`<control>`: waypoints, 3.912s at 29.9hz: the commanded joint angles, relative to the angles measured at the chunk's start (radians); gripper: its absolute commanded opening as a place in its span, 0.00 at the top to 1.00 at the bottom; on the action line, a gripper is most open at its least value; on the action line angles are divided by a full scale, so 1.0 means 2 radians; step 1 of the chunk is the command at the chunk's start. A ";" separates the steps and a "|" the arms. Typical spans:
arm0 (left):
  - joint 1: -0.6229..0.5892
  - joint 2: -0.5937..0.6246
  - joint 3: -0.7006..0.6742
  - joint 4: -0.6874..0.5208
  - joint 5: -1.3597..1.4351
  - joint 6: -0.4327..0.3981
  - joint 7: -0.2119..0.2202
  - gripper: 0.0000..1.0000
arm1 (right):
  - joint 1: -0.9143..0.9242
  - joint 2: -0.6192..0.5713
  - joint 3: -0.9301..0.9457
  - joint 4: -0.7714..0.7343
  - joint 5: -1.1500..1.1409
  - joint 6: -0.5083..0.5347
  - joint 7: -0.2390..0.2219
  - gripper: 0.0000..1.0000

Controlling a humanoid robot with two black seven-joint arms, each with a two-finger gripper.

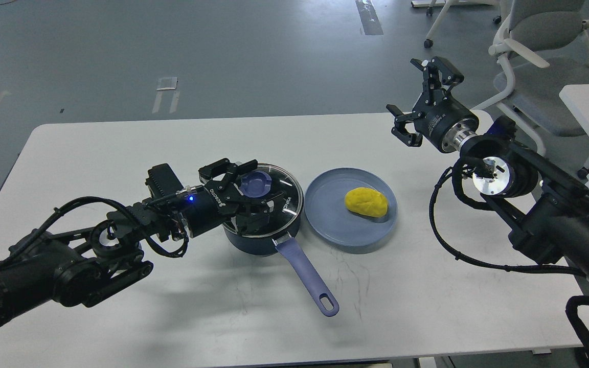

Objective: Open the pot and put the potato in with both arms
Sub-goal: 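Close the left gripper on the lid knob, then lift the glass lid off the saucepan with the left gripper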

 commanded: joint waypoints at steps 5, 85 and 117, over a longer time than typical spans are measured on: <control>-0.010 -0.006 -0.001 -0.004 -0.003 0.000 0.000 0.09 | 0.000 0.001 0.000 -0.003 0.000 0.001 0.000 0.00; -0.017 -0.004 0.008 0.007 -0.078 0.000 -0.008 0.49 | -0.025 0.000 -0.004 -0.010 0.000 -0.001 0.001 0.00; -0.009 0.202 0.009 -0.014 -0.144 0.000 -0.025 0.59 | -0.013 -0.006 -0.002 -0.014 0.000 -0.003 -0.001 0.00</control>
